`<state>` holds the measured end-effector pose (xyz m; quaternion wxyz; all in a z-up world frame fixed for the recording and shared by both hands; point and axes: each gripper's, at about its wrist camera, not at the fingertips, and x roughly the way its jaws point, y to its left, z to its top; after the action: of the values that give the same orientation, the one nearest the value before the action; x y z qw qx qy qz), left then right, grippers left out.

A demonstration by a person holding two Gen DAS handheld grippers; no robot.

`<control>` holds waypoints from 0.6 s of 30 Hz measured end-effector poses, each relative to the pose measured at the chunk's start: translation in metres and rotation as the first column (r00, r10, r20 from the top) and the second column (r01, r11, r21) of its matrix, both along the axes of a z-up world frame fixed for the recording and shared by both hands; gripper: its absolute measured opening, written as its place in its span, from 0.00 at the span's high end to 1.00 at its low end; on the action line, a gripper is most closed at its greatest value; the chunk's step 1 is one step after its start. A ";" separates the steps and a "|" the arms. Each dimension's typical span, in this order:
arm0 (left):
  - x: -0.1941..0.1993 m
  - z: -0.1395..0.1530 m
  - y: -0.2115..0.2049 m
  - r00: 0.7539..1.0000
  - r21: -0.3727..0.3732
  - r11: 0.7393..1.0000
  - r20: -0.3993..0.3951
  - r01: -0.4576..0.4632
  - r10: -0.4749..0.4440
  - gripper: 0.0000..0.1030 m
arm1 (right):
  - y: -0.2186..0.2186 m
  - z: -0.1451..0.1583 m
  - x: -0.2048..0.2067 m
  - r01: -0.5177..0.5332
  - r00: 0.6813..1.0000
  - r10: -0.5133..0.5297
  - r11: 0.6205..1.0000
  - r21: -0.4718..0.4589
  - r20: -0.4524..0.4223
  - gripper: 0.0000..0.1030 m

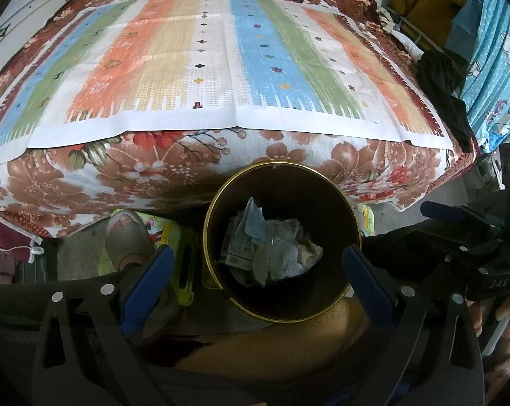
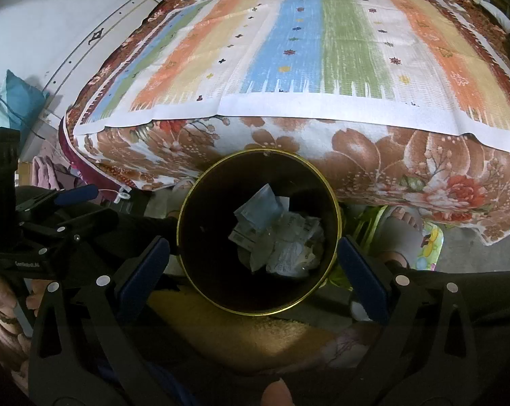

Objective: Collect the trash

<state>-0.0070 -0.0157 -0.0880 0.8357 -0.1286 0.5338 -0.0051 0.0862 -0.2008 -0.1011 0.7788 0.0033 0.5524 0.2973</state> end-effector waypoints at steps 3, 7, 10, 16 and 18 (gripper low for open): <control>0.000 0.000 -0.001 1.000 -0.002 1.000 -0.001 -0.003 0.003 0.05 | 0.000 0.000 0.000 -0.001 1.000 0.001 1.000 0.000 -0.001 0.08; 0.000 0.000 -0.001 1.000 -0.002 1.000 -0.001 -0.004 0.004 0.05 | 0.000 0.000 0.000 0.002 1.000 -0.002 1.000 0.001 -0.002 0.08; 0.000 0.000 -0.001 1.000 -0.002 1.000 0.000 -0.002 0.002 0.05 | 0.000 0.000 0.000 0.002 1.000 -0.002 1.000 0.006 -0.006 0.08; 0.000 0.000 -0.001 1.000 -0.001 1.000 0.000 -0.002 0.002 0.05 | 0.000 -0.002 0.001 0.000 1.000 0.000 1.000 0.003 -0.008 0.08; 0.000 0.001 -0.001 1.000 -0.003 1.000 0.000 -0.002 0.002 0.05 | 0.001 -0.002 0.001 0.001 1.000 0.000 1.000 0.002 -0.008 0.08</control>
<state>-0.0068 -0.0169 -0.0874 0.8354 -0.1304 0.5339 -0.0048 0.0868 -0.2000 -0.1030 0.7767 0.0055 0.5551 0.2977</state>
